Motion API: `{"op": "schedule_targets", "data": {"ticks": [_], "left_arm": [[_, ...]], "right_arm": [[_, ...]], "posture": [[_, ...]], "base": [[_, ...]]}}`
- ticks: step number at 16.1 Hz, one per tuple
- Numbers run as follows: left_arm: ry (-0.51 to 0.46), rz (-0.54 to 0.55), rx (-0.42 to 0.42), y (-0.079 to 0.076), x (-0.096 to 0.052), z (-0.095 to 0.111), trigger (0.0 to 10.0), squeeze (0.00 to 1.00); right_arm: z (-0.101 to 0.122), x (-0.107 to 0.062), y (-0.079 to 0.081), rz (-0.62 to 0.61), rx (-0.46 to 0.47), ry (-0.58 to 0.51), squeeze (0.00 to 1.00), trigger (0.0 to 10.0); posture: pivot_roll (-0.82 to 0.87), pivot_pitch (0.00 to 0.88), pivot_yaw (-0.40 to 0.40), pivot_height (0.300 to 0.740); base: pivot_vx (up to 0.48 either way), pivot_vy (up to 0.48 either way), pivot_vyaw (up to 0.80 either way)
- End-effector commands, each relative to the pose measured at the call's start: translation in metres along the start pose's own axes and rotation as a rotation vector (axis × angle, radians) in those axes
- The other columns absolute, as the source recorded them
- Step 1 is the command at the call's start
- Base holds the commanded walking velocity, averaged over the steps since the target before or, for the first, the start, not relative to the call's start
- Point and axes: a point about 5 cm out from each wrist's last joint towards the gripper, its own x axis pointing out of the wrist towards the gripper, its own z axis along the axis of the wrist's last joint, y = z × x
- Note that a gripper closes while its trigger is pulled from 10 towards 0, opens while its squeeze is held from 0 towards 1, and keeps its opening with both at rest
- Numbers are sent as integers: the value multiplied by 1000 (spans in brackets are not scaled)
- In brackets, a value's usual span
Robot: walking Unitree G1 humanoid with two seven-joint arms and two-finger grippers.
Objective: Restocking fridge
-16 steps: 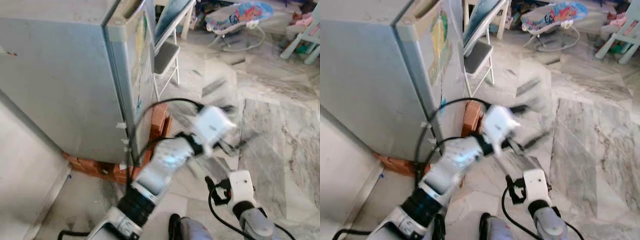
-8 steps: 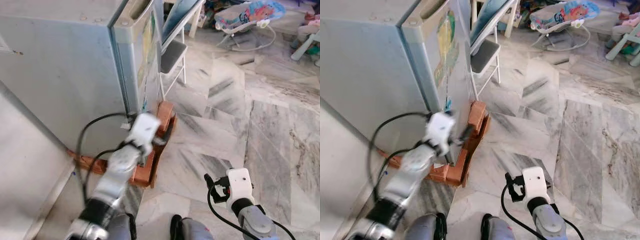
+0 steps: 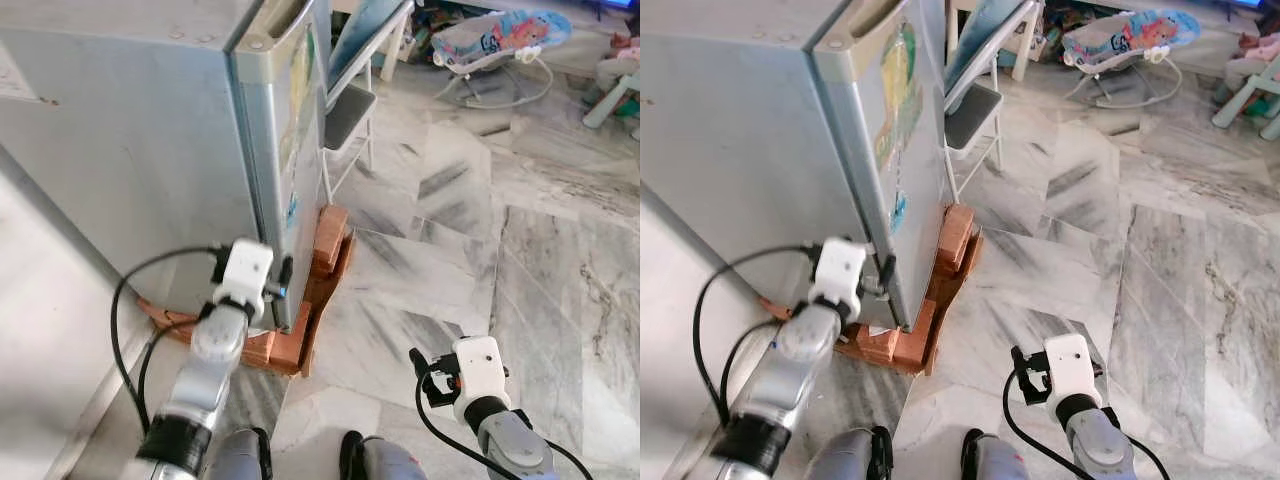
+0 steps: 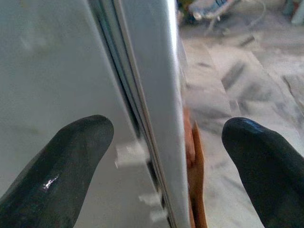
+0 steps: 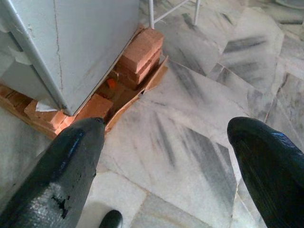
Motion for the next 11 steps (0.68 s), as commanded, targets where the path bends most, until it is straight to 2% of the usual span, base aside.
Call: {"op": "schedule_targets", "data": {"ticks": [1,3,7,11], "left_arm": [[-9,5,-17,-2,5,5,10000,0],[-21,11,-22,-4,10,11,10000,0],[-31,-69,-57,-23,13,15,10000,0],[-19,-63,-44,-29,16,15,10000,0]], "right_arm": [[-6,-2,-2,-2,-7,26,0,10000],[-5,-2,-2,-5,-8,25,0,10000],[-5,-1,-1,-6,-7,24,0,10000],[-4,0,-1,-6,-6,22,0,10000]], "posture": [[75,139,-55,740],[73,138,-54,740],[71,139,-51,740],[70,144,-49,740]], "base": [[0,0,0],[0,0,0],[0,0,0],[0,0,0]]}}
